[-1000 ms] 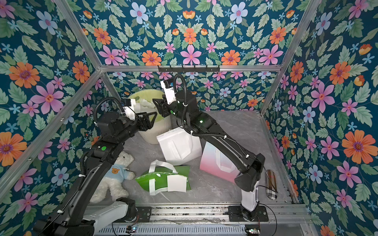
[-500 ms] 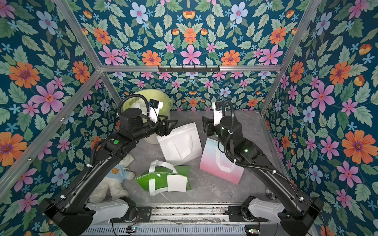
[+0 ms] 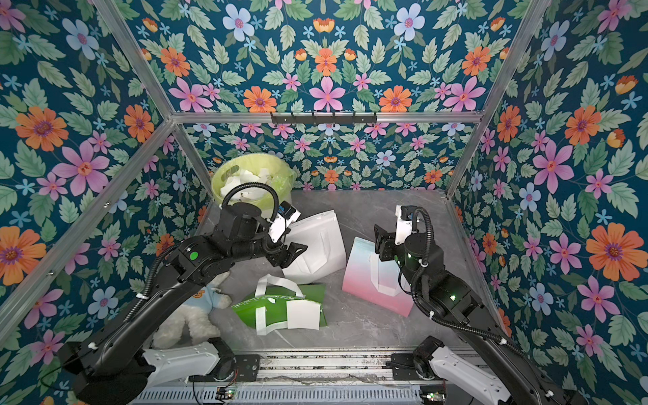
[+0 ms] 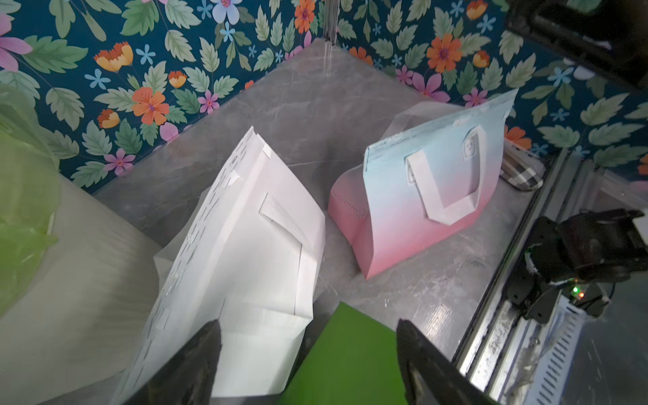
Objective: Shred takeout receipts and throw away
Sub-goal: Adjust the takeout bag at the center of the board.
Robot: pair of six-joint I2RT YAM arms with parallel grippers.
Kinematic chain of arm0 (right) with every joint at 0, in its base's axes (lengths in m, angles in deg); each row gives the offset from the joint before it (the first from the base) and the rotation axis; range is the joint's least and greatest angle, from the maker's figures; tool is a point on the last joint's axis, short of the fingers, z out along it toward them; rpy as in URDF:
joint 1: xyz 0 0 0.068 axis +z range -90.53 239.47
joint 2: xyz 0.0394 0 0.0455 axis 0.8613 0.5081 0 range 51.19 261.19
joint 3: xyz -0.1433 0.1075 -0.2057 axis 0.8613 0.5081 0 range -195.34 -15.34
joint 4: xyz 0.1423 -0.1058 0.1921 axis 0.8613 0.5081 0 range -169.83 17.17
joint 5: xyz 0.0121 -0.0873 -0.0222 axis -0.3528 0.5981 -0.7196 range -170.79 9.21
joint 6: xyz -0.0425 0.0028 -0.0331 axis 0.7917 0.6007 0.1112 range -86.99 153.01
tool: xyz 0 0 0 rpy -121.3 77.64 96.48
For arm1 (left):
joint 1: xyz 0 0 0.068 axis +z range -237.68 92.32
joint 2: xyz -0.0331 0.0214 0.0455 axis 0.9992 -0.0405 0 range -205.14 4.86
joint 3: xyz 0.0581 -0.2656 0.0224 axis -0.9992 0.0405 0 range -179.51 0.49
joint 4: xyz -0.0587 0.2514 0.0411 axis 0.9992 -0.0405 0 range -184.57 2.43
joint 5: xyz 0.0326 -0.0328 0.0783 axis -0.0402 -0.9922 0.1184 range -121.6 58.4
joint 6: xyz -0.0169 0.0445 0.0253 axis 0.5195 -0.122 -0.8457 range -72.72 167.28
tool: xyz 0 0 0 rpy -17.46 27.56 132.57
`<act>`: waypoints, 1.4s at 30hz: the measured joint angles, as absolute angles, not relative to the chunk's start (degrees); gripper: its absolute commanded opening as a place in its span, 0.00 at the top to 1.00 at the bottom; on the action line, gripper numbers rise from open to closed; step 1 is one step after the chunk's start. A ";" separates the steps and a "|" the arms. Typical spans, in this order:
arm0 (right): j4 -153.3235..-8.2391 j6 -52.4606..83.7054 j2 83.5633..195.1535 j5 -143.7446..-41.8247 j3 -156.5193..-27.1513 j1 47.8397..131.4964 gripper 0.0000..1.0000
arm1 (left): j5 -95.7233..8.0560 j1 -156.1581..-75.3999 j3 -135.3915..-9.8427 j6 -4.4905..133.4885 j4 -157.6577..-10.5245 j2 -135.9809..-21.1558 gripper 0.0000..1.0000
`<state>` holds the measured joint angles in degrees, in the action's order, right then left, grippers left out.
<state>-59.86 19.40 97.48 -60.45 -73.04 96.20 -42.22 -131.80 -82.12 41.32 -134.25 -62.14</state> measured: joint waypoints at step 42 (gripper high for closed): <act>-58.31 18.22 96.27 -62.41 -69.21 96.26 0.30 | -51.79 -134.29 -68.09 32.34 -144.00 -49.03 0.02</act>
